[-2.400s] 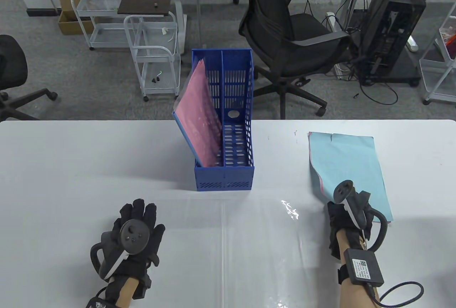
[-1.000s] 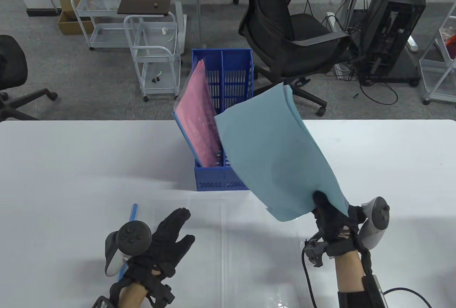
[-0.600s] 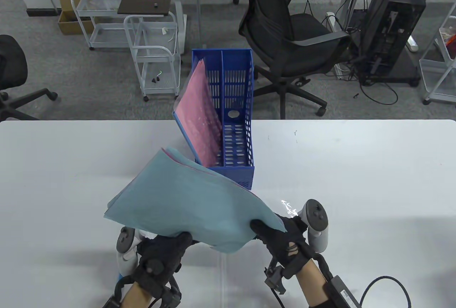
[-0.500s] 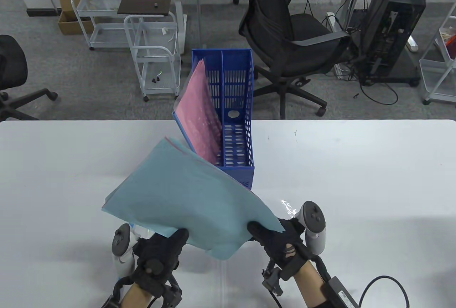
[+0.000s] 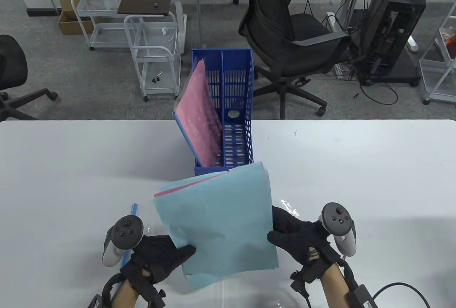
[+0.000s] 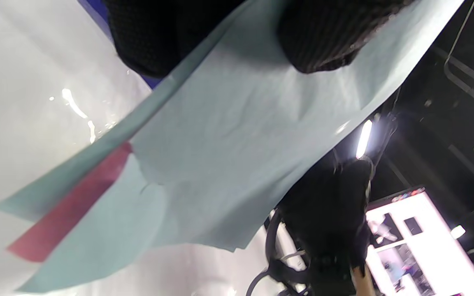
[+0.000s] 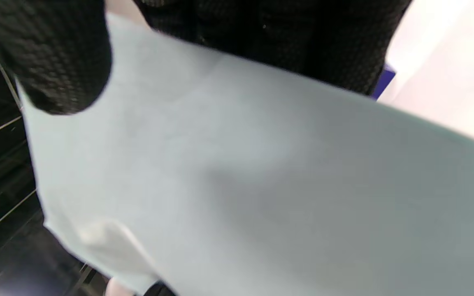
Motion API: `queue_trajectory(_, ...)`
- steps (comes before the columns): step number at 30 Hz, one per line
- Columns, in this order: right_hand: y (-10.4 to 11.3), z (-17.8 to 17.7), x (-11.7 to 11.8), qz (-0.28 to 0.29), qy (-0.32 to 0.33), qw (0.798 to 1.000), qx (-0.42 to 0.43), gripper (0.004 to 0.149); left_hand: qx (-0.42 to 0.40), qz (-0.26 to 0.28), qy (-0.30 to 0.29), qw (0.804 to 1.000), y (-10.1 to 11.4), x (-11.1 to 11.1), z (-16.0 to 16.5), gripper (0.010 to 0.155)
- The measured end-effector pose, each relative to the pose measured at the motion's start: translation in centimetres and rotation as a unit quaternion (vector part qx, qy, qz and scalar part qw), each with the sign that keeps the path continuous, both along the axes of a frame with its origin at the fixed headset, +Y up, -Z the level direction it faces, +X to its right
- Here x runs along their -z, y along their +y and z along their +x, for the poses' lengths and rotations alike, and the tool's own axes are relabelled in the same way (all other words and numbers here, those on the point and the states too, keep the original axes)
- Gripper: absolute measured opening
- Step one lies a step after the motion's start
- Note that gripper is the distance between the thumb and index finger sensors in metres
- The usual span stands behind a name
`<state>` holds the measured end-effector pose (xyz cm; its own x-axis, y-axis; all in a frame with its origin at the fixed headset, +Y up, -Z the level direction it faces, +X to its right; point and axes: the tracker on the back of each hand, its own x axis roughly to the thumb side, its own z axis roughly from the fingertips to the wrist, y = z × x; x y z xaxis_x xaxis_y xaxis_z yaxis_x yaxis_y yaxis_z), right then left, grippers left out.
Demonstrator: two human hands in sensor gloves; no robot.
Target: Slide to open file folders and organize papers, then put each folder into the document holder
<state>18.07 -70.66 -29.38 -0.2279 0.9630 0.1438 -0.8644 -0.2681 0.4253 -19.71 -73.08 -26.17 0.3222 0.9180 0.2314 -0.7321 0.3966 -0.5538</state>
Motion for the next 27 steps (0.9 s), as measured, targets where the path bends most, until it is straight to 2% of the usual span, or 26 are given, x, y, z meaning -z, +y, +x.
queue_trajectory(2, 0.0, -0.3, -0.5, 0.012, -0.058, 0.998, -0.004, 0.050, 0.018, 0.006, 0.012, 1.000, 0.0, -0.2, 0.4, 0.043)
queue_trajectory(3, 0.0, -0.3, -0.6, 0.024, -0.067, 0.997, -0.014, 0.043, 0.018, 0.004, 0.026, 1.000, 0.0, -0.3, 0.4, 0.043)
queue_trajectory(5, 0.3, 0.1, -0.9, 0.049, -0.090, 0.994, -0.042, 0.041, 0.002, 0.005, 0.070, 0.998, -0.2, -0.4, 0.1, 0.045)
queue_trajectory(8, 0.3, 0.4, -1.3, 0.036, -0.106, 0.994, -0.010, 0.041, -0.059, -0.025, 0.108, 0.992, -0.8, -0.5, 0.1, 0.046)
queue_trajectory(11, 0.1, 0.5, -1.6, 0.020, -0.134, 0.991, 0.008, 0.040, -0.105, -0.047, 0.120, 0.986, -1.4, -0.6, 0.4, 0.045)
queue_trajectory(15, -0.3, 0.4, -2.0, 0.007, -0.190, 0.982, 0.001, 0.040, -0.087, -0.045, 0.115, 0.989, -1.6, -0.5, 0.5, 0.046)
queue_trajectory(19, -0.5, 0.4, -1.9, -0.010, -0.184, 0.983, -0.008, 0.040, -0.090, -0.061, 0.123, 0.986, -2.0, -0.5, 0.5, 0.049)
queue_trajectory(21, -0.5, 0.6, -1.7, -0.035, -0.143, 0.989, -0.024, 0.041, -0.095, -0.075, 0.132, 0.984, -2.3, -0.4, 0.4, 0.050)
queue_trajectory(24, -0.3, 0.7, -1.4, -0.034, -0.135, 0.989, -0.039, 0.041, -0.092, -0.091, 0.130, 0.983, -2.6, -0.3, 0.5, 0.051)
queue_trajectory(27, -0.4, 1.2, -1.1, -0.054, -0.096, 0.992, -0.057, 0.044, -0.090, -0.097, 0.136, 0.982, -2.9, -0.3, 0.4, 0.051)
